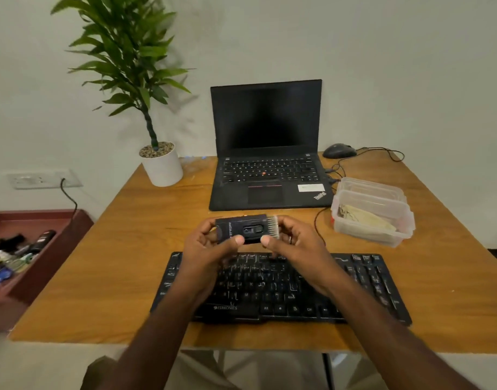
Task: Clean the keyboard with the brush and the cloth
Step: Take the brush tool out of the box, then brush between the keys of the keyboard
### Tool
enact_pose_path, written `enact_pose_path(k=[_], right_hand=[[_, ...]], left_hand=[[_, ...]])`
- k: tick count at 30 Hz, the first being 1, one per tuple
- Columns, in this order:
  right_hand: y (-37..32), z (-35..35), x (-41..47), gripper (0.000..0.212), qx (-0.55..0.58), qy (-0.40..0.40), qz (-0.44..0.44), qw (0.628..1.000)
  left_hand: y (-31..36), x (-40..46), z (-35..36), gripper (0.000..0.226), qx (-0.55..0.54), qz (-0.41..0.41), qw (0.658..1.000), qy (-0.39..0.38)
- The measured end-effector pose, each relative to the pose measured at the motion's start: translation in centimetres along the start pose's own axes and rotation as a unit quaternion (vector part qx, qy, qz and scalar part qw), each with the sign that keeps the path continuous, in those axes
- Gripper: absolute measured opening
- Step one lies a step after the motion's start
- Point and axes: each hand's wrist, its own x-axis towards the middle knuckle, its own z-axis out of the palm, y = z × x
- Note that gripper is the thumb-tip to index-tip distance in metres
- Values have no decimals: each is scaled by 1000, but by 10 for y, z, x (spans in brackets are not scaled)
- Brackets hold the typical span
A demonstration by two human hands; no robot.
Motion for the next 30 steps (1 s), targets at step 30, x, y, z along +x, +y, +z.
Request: enact_pose_path(k=[30], right_hand=[[35, -35, -53, 79, -614, -17, -165, 771]], left_hand=[[5, -6, -99, 35, 240, 123, 962, 43]])
